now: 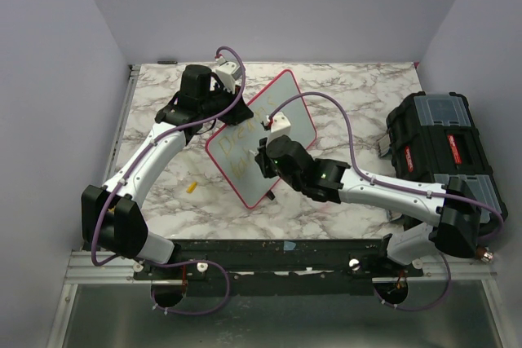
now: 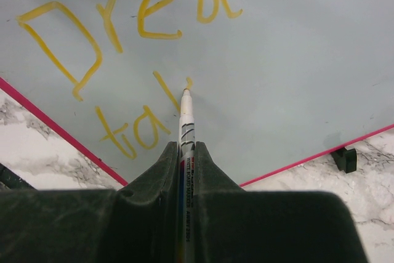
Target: Write a sentence on the whiteboard
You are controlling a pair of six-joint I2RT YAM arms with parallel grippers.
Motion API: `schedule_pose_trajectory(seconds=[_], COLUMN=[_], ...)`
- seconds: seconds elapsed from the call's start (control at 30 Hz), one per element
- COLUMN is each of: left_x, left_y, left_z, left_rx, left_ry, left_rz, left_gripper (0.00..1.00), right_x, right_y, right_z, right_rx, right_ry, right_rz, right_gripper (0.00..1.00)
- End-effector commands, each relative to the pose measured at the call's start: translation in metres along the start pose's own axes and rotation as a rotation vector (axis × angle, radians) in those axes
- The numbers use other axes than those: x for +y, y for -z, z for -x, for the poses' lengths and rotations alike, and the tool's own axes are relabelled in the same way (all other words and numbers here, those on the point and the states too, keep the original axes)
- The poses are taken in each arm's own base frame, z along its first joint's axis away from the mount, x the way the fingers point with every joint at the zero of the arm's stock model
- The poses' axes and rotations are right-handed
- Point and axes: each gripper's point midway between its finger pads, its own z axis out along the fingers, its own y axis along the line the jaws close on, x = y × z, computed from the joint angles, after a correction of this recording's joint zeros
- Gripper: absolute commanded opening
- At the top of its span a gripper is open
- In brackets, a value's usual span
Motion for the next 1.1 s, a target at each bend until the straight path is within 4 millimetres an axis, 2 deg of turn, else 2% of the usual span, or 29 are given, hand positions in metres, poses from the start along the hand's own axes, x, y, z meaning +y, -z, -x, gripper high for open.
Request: schedule_pose_trajectory(seconds=[0.0,0.4,1.07], left_x=[0.011,0.010,0.010], left_y=[-0.008,-0.008,-0.007], left_z=[-0.033,-0.033,-0.034], left_rx=[0.092,0.093,0.093], left_ry=[-0.086,-0.086,-0.084], left_rz=[0.025,0.024,0.027], left_gripper=[0.00,0.00,0.00], right_x=[0.009,0.013,-0.012], right_y=[-0.005,-0.003,-0.006], right_z=[-0.025,-0.029,-0.045], right_rx=[0.077,0.089,0.109], right_ry=[-0.002,-0.012,0.014], right_rz=[0.055,0.081,-0.029], right_gripper=[0.01,0.01,0.01])
